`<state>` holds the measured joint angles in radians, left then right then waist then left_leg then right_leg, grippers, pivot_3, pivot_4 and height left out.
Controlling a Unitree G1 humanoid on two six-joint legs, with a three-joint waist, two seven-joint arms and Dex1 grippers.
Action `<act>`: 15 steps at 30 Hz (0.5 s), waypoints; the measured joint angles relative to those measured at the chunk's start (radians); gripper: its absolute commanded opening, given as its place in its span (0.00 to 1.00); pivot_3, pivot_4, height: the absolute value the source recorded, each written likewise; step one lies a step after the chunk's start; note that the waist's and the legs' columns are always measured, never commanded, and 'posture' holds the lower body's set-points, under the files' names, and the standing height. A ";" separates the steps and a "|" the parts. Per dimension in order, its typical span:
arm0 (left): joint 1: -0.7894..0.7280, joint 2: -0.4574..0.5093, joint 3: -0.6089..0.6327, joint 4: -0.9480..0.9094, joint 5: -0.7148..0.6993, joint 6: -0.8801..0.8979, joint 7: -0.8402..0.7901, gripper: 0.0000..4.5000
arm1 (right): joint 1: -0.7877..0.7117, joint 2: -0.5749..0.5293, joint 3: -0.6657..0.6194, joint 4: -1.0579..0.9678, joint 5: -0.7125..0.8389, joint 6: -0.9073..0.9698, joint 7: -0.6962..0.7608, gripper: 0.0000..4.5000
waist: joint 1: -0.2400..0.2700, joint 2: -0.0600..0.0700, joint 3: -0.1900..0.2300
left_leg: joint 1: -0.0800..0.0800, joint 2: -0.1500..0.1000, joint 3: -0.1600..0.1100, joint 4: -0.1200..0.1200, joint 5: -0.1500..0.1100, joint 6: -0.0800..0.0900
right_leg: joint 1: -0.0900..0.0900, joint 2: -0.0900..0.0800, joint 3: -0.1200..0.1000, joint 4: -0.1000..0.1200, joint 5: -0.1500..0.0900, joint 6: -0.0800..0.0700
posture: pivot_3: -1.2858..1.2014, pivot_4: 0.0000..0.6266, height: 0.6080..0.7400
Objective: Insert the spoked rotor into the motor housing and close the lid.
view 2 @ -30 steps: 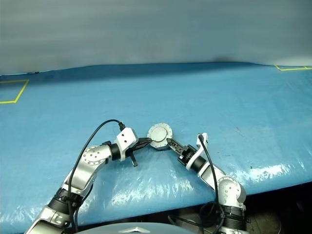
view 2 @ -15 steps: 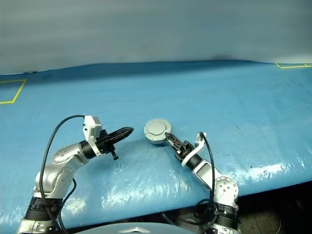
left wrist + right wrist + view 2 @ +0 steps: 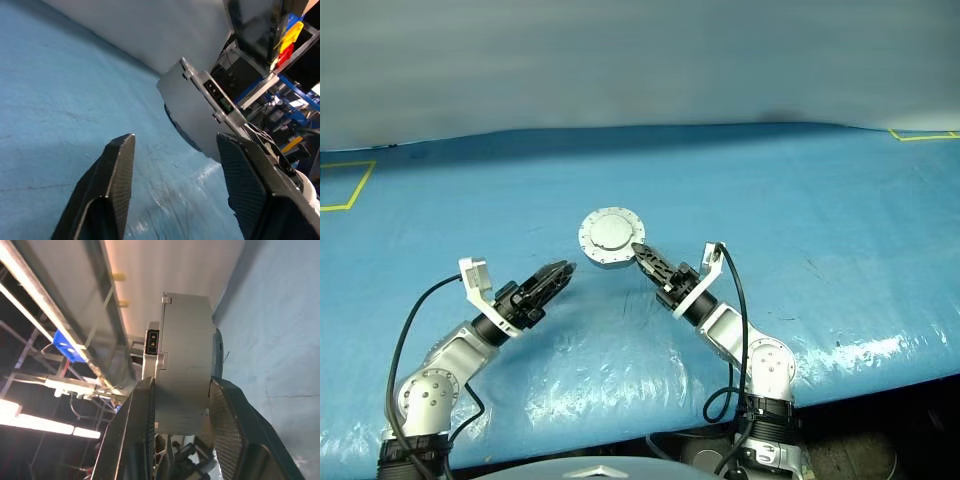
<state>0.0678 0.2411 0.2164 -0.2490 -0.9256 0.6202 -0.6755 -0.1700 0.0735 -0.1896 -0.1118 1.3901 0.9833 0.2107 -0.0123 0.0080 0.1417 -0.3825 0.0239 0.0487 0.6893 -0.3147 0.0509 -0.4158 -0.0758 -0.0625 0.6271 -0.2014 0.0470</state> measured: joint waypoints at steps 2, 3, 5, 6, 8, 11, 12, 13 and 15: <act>0.003 -0.013 -0.009 0.000 -0.013 0.007 0.006 1.00 | -0.002 -0.002 0.017 -0.012 0.005 0.004 0.002 0.26 | 0.000 0.000 0.000 | 0.000 0.000 0.000 0.000 0.000 0.000 | 0.000 0.000 0.000 0.000 0.000 0.000 | 0.52 0.24 1.00; 0.003 -0.026 -0.010 0.000 -0.020 0.007 0.012 1.00 | -0.001 -0.010 0.023 -0.016 0.005 0.002 0.010 0.26 | 0.001 0.000 0.000 | 0.000 0.000 0.000 0.000 0.000 0.000 | 0.000 0.000 0.000 0.000 0.000 0.000 | 0.52 0.24 1.00; 0.003 -0.047 -0.014 0.000 -0.041 0.010 0.017 1.00 | -0.001 -0.031 0.025 -0.028 0.004 0.000 0.026 0.26 | 0.001 0.000 0.000 | 0.000 -0.001 0.000 0.000 0.000 0.000 | 0.000 0.000 0.000 0.000 0.000 0.000 | 0.52 0.24 1.00; 0.003 -0.062 -0.015 -0.005 -0.062 0.012 0.020 1.00 | -0.001 -0.039 0.025 -0.039 0.004 -0.003 0.034 0.26 | 0.000 -0.001 0.001 | 0.000 -0.001 0.000 0.000 0.000 0.001 | 0.000 -0.001 0.001 0.000 0.000 0.001 | 0.52 0.24 1.00; 0.003 -0.074 -0.014 -0.028 -0.098 0.019 0.021 1.00 | -0.001 -0.042 0.025 -0.057 0.005 -0.008 0.044 0.26 | -0.001 -0.002 0.001 | 0.000 -0.001 0.000 0.000 0.000 0.001 | 0.000 0.000 0.001 0.000 0.000 0.000 | 0.52 0.24 1.00; -0.001 -0.075 -0.032 -0.086 -0.123 0.023 0.020 1.00 | 0.005 -0.057 0.050 -0.060 0.004 0.001 0.046 0.26 | -0.002 -0.002 0.001 | 0.000 -0.001 0.000 0.000 0.000 0.000 | 0.000 0.000 0.001 0.000 0.000 0.000 | 0.52 0.24 1.00; -0.001 -0.074 -0.040 -0.099 -0.126 0.024 0.019 1.00 | 0.010 -0.060 0.063 -0.059 0.001 0.009 0.044 0.26 | -0.002 -0.002 0.001 | 0.000 -0.001 0.000 0.000 0.000 0.000 | 0.000 0.000 0.001 0.000 0.000 0.000 | 0.52 0.24 1.00; 0.001 -0.069 -0.046 -0.103 -0.125 0.026 0.020 1.00 | 0.014 -0.061 0.075 -0.059 0.001 0.012 0.044 0.26 | -0.002 -0.002 0.001 | 0.000 -0.001 0.000 0.000 0.000 0.000 | 0.000 0.000 0.001 0.000 0.000 0.000 | 0.52 0.24 1.00; 0.005 -0.043 -0.065 -0.107 -0.117 0.026 0.014 1.00 | 0.015 -0.062 0.089 -0.059 0.001 0.013 0.040 0.26 | -0.001 -0.002 0.001 | 0.000 -0.002 0.000 0.000 0.000 0.000 | 0.000 0.000 0.000 0.000 0.000 0.000 | 0.52 0.24 1.00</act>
<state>0.0732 0.1983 0.1513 -0.3563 -1.0422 0.6459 -0.6614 -0.1554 0.0113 -0.1006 -0.1708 1.3907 0.9959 0.2509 -0.0136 0.0058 0.1431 -0.3824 0.0223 0.0487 0.6895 -0.3147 0.0510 -0.4157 -0.0755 -0.0621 0.6272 -0.2014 0.0468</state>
